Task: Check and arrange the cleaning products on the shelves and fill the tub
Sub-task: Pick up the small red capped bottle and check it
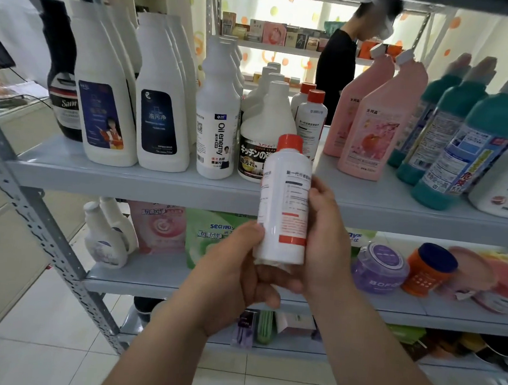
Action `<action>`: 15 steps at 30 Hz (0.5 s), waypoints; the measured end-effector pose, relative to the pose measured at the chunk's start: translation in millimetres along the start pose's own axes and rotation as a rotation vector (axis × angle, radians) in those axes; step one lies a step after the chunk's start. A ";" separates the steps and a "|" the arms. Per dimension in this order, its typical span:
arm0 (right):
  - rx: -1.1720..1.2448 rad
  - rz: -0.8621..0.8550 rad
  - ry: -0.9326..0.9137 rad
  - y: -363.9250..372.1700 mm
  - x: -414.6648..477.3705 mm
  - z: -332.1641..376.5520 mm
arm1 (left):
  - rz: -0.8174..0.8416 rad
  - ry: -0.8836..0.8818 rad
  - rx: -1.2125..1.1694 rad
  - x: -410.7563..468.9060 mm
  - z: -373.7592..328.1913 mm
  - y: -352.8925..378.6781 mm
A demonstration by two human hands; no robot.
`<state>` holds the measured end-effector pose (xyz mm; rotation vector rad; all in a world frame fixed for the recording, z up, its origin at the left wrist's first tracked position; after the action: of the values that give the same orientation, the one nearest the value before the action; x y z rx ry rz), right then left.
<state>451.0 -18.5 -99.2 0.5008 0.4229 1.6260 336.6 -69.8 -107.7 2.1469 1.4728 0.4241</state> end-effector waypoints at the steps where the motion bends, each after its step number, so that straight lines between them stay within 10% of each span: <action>1: -0.060 0.015 -0.040 2.9 -2.0 1.4 | 0.006 0.011 -0.024 -1.4 0.5 -0.7; 7: -0.155 0.108 -0.065 11.1 -11.9 -2.3 | -0.250 0.324 0.437 -8.4 -2.2 -18.0; 15: 0.137 -0.011 0.031 5.3 1.0 -10.6 | -0.203 0.367 0.264 -8.2 -1.8 -16.4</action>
<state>440.7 -18.0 -105.2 0.5760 0.5617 1.6027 320.0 -72.3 -115.2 2.1666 2.0303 0.6015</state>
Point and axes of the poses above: each hand's wrist, its own x-axis towards the middle knuckle, its own y-axis out of the palm, z = x × y, the point moved 2 cm from there along x, towards the middle knuckle, and after that the axes turned 3 degrees about z, right-handed, at the moved point
